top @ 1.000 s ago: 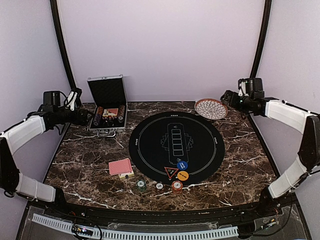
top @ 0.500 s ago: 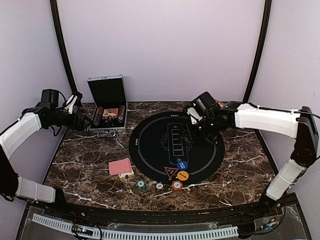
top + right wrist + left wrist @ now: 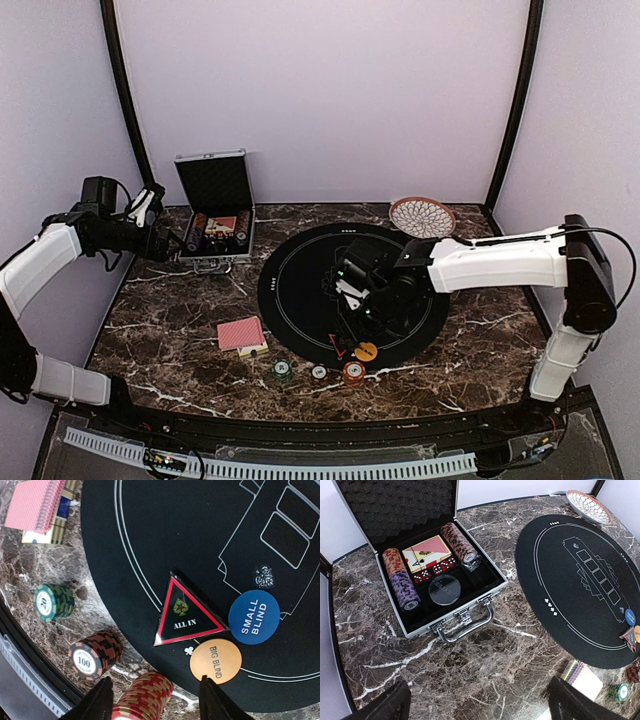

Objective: Distribute texas hold em gaming equipment

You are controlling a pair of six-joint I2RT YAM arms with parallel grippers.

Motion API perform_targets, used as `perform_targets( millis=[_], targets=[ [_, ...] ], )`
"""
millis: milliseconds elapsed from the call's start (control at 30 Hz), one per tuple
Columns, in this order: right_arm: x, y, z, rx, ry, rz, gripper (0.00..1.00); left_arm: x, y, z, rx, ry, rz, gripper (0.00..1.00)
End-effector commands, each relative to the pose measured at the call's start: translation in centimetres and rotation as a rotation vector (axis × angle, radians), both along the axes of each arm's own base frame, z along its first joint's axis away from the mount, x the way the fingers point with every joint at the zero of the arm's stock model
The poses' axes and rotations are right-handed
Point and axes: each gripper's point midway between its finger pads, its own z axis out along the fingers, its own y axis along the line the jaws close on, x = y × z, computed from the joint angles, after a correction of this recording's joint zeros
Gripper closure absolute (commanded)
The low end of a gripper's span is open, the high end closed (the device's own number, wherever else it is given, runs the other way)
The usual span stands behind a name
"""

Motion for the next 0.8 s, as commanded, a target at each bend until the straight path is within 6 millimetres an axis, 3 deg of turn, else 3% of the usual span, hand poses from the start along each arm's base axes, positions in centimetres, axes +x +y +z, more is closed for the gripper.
perform_targets(
  millis=[0,300,767],
  targets=[
    [0.4,0.7,-0.7,-0.002,0.02,-0.035,0.45,-0.2,-0.3,2.4,-0.012,-0.053,-0.025,0.01],
    [1.0,0.9,-3.1,-0.068,0.038,-0.058,0.48,0.4,-0.9,4.7,-0.036,-0.097,-0.051,0.01],
    [1.3,0.2,-4.7,-0.141,0.043,-0.082,0.49,0.6,-1.0,5.9,-0.035,-0.14,-0.057,0.01]
  ],
)
